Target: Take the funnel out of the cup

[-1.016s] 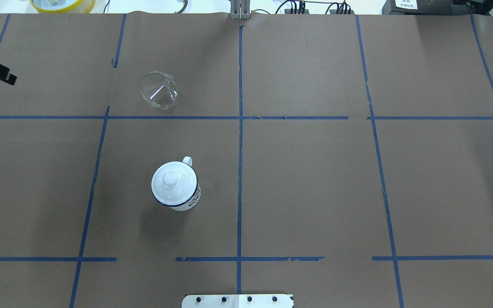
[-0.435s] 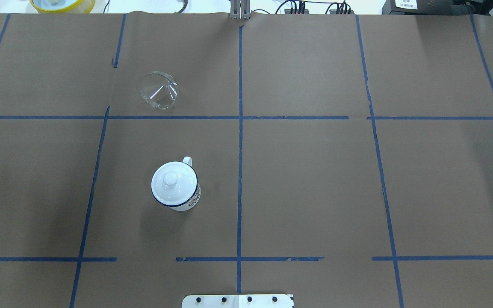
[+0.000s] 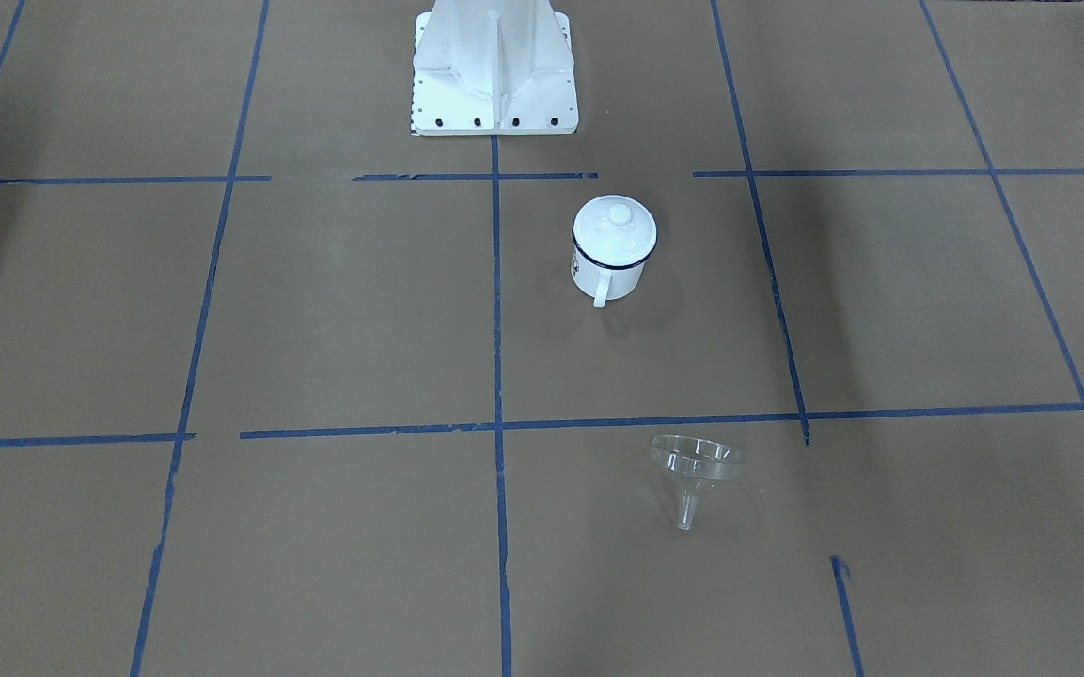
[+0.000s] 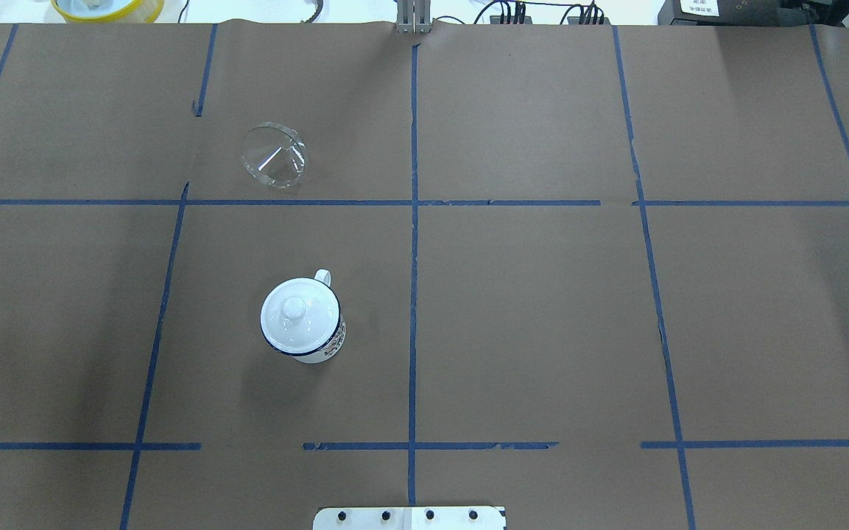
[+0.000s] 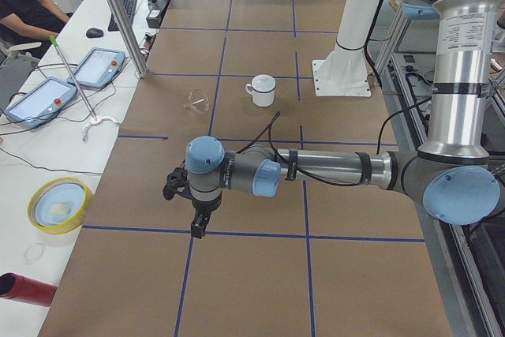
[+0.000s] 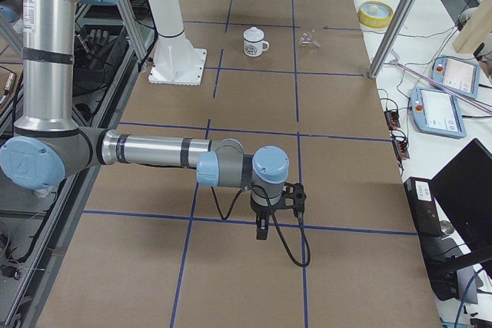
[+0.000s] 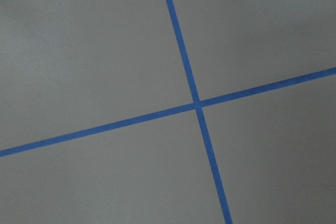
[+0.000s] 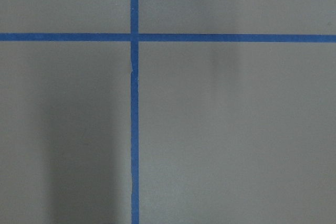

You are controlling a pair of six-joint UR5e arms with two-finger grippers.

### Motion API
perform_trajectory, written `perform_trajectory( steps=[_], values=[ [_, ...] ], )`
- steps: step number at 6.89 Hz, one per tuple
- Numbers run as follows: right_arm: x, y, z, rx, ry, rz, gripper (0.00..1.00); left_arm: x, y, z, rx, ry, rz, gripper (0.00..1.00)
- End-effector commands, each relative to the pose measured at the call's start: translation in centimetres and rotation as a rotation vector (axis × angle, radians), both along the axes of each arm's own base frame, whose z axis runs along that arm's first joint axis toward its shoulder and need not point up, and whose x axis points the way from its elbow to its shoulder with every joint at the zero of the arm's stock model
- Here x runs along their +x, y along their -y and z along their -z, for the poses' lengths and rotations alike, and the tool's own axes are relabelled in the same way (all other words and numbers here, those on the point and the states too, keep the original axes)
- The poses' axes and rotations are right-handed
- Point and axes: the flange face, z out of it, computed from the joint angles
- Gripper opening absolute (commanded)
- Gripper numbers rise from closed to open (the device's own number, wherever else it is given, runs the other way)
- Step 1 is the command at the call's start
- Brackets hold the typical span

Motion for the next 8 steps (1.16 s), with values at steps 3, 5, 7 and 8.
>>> perform_trajectory(
  steps=[3,5,7,8],
  values=[
    [0.0,0.0,0.02,0.0,0.0,0.0,1.0,-0.16,-0.83,-0.87,-0.099,-0.002,-0.001,1.0],
    [0.0,0.0,0.02,0.0,0.0,0.0,1.0,-0.11,-1.17,-1.21,-0.143,-0.009,-0.002,1.0],
    [0.0,0.0,0.02,0.0,0.0,0.0,1.0,-0.04,-1.18,-1.22,-0.145,-0.018,-0.002,1.0],
    [0.0,0.0,0.02,0.0,0.0,0.0,1.0,-0.04,-1.18,-1.22,-0.145,-0.018,-0.002,1.0]
  ],
)
